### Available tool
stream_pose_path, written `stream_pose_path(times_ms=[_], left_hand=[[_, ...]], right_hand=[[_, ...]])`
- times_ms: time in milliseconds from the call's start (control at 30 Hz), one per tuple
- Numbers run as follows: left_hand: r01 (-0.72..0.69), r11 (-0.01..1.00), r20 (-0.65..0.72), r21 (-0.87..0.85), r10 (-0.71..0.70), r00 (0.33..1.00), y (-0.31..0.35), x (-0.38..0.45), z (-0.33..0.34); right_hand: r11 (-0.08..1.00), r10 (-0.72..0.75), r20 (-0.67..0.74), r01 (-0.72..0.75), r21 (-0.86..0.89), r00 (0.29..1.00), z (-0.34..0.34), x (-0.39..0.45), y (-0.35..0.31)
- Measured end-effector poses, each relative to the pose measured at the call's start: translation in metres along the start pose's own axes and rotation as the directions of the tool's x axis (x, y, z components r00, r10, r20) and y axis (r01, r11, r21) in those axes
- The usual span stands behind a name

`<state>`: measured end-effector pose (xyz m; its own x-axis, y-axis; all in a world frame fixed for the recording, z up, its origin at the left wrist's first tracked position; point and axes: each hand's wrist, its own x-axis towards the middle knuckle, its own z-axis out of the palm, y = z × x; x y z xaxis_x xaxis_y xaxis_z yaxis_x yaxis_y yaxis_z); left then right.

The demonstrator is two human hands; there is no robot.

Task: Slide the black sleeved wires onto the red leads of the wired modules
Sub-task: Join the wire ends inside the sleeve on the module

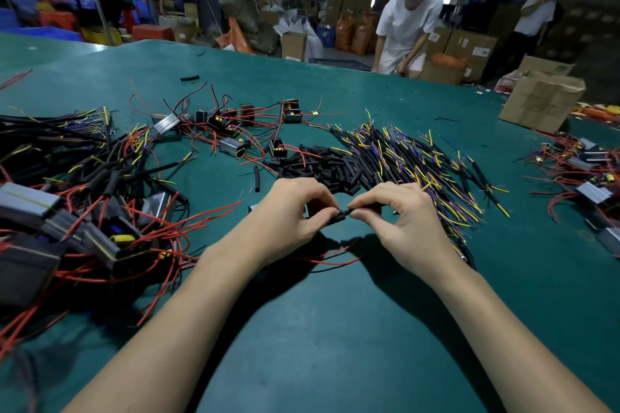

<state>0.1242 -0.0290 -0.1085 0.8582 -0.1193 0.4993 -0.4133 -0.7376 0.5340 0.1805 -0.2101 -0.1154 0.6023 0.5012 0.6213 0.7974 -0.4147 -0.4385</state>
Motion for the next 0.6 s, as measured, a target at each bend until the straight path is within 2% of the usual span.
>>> stream_pose_path(times_ms=[200,300,367,500,600], left_hand=[[0.072,0.997,0.025,-0.002,-0.072,0.997,0.002,0.001,0.005],[0.141,0.990,0.019,0.011,-0.141,0.990,0.003,0.002,0.002],[0.213,0.977,-0.024,0.002,-0.213,0.977,0.002,0.003,-0.005],[0.325,0.945,-0.154,-0.047,-0.328,0.932,-0.003,0.006,-0.020],[0.362,0.924,-0.177,-0.127,-0.380,0.908,-0.003,0.006,-0.022]], right_hand=[[0.996,-0.025,0.052,0.029,-0.089,0.998,0.002,-0.002,0.003],[0.954,-0.073,0.052,0.085,-0.289,0.996,0.001,-0.001,0.004],[0.926,-0.119,0.036,0.124,-0.357,0.992,-0.002,0.001,0.005],[0.966,-0.134,-0.048,0.120,-0.231,0.990,-0.011,0.003,0.006],[0.974,-0.156,-0.146,0.127,-0.190,0.977,-0.017,0.006,0.006]])
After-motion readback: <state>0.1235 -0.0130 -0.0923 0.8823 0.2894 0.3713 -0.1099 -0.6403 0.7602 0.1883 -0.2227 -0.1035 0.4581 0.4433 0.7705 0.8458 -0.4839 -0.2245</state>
